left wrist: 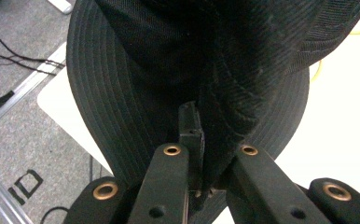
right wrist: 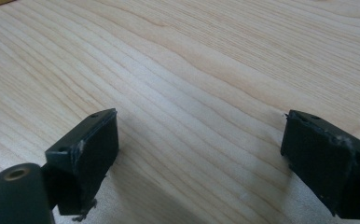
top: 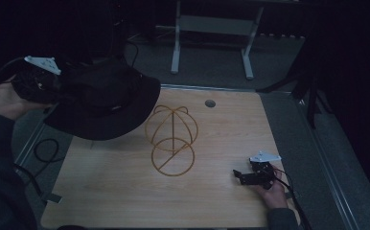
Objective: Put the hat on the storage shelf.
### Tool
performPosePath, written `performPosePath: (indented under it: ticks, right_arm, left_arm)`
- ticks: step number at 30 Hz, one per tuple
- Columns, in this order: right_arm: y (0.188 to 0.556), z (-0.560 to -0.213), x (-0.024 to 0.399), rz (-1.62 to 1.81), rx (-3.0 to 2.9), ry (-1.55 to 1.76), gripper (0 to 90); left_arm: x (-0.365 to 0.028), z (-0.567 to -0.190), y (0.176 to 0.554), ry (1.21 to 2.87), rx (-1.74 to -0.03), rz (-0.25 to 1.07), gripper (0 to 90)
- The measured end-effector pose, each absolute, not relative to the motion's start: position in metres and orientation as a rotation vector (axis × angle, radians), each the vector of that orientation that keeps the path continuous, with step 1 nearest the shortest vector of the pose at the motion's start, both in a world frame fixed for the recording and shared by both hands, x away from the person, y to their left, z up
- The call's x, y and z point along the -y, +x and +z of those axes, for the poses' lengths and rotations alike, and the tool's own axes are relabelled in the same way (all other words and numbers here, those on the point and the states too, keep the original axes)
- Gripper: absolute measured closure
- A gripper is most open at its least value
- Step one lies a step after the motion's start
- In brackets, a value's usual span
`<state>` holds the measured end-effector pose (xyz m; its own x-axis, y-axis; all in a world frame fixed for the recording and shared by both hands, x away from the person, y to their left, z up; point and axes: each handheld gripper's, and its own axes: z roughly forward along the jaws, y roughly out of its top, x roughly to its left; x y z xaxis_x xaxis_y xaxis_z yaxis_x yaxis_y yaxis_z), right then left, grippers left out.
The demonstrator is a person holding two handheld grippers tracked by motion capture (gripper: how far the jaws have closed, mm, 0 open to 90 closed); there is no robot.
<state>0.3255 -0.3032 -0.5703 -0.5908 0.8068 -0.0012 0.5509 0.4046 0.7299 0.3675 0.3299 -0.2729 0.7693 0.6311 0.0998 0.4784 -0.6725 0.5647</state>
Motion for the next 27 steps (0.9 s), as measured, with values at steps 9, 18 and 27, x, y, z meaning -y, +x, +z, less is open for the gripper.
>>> performPosePath:
  ticks: [9, 18, 27]
  right_arm:
    - [0.326, -0.570, 0.303, 1.002, -2.312, 1.171, 11.0]
    - [0.325, -0.570, 0.303, 1.002, -2.312, 1.172, 11.0]
    - [0.325, -0.570, 0.303, 1.001, -2.313, 1.173, 11.1]
  left_arm:
    - [-0.324, -0.259, 0.366, 2.434, -0.783, 0.385, 88.3]
    - [-0.318, -0.244, 0.362, 2.422, -0.727, 0.378, 88.3]
    - [-0.304, -0.230, 0.361, 2.428, -0.647, 0.367, 88.3]
